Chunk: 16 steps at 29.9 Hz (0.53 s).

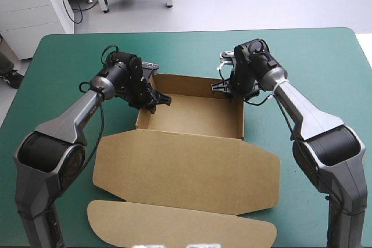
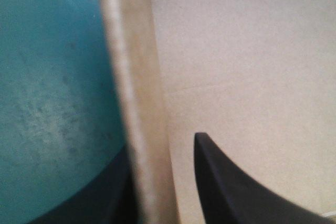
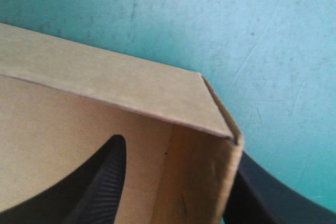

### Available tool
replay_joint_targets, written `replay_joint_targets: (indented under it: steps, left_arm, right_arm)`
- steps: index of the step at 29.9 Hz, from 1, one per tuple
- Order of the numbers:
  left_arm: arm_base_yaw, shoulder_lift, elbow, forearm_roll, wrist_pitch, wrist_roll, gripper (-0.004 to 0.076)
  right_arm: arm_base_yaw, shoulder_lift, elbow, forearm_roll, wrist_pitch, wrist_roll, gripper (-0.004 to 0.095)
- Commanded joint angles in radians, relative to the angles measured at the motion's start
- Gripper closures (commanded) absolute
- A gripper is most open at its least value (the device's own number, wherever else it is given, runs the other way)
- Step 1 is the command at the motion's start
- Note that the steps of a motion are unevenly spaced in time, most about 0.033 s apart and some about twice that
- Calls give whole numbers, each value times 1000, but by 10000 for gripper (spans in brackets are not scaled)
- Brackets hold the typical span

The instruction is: Fold the box

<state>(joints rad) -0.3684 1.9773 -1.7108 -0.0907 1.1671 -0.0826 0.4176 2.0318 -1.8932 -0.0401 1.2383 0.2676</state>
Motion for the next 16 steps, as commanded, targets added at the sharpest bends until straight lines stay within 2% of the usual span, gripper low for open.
replay_joint_targets:
  steps: [1, 4, 14, 16]
  left_arm:
    - [-5, -59, -21, -3, -7, 1, 324]
    - [-5, -64, -25, 29, -10, 1, 243]
    - [-5, -68, -220, 102, 124, 1, 239]
    - [-5, -70, -266, 91, 124, 1, 239]
  right_arm:
    - [1, -66, -35, -3, 16, 5, 417]
    - [1, -68, -35, -3, 16, 5, 417]
    - [1, -126, -67, -30, 16, 5, 417]
    - [1, -145, -90, -32, 16, 5, 417]
